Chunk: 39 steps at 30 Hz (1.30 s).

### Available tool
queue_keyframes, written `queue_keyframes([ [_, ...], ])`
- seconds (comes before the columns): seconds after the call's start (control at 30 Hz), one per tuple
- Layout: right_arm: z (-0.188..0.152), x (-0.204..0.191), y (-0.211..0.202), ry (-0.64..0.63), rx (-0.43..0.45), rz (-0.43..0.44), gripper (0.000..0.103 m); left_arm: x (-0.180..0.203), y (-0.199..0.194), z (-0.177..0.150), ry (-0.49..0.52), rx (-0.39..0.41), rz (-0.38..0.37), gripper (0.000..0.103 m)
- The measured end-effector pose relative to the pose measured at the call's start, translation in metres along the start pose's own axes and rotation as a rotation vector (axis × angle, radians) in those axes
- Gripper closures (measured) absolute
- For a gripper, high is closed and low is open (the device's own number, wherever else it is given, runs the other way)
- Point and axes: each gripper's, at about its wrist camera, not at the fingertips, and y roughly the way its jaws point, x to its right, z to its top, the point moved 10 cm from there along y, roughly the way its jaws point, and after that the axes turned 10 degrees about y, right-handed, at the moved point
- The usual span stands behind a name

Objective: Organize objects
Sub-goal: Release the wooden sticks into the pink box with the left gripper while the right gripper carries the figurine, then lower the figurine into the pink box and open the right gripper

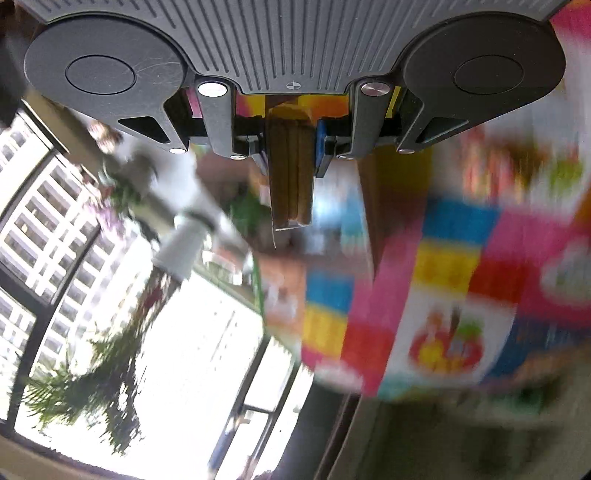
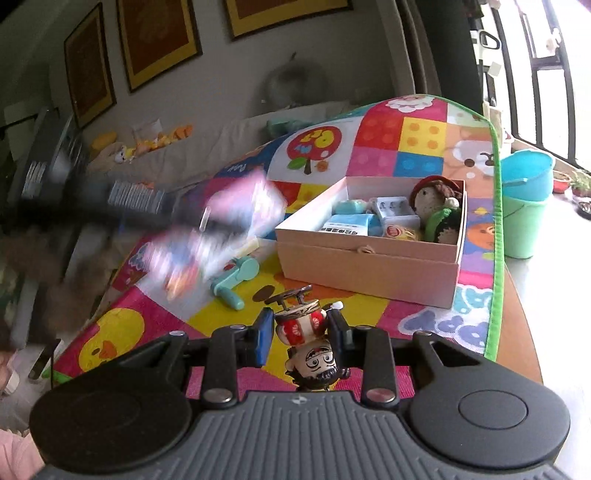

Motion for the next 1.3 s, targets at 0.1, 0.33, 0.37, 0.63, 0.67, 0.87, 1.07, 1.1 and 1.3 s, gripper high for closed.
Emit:
queue_keyframes([
  [0.1,0.000,0.000,0.000,0.006,0.002,0.002,0.072,-0.004,0.032,0.036,0.031,0.058,0.043,0.076],
  [0.33,0.001,0.007,-0.002,0.013,0.009,-0.021,0.072,-0.027,0.115,0.023,-0.011,-0.034,0.116,0.076],
  [0.37,0.001,0.010,-0.002,0.017,0.008,-0.027,0.072,-0.031,0.119,0.014,-0.015,-0.056,0.132,0.076],
  [0.63,-0.006,0.021,0.010,0.062,-0.025,-0.046,0.072,-0.051,0.080,0.016,-0.080,0.063,0.164,0.075],
  [0.67,-0.005,0.020,0.011,0.064,-0.025,-0.045,0.072,-0.052,0.071,0.019,-0.088,0.083,0.156,0.075],
  [0.87,0.033,0.010,0.003,0.044,0.043,-0.032,0.072,-0.034,0.023,-0.003,-0.086,0.089,0.048,0.075],
  [1.07,0.109,0.015,0.000,0.061,0.182,-0.059,0.072,-0.027,-0.016,-0.061,-0.072,0.024,0.003,0.075],
  [1.1,0.119,0.018,0.003,0.076,0.190,-0.057,0.072,-0.030,-0.020,-0.070,-0.082,0.009,0.006,0.075],
  [1.3,0.152,0.048,0.060,0.224,0.082,-0.102,0.054,-0.056,-0.033,-0.104,-0.166,-0.033,0.042,0.075],
])
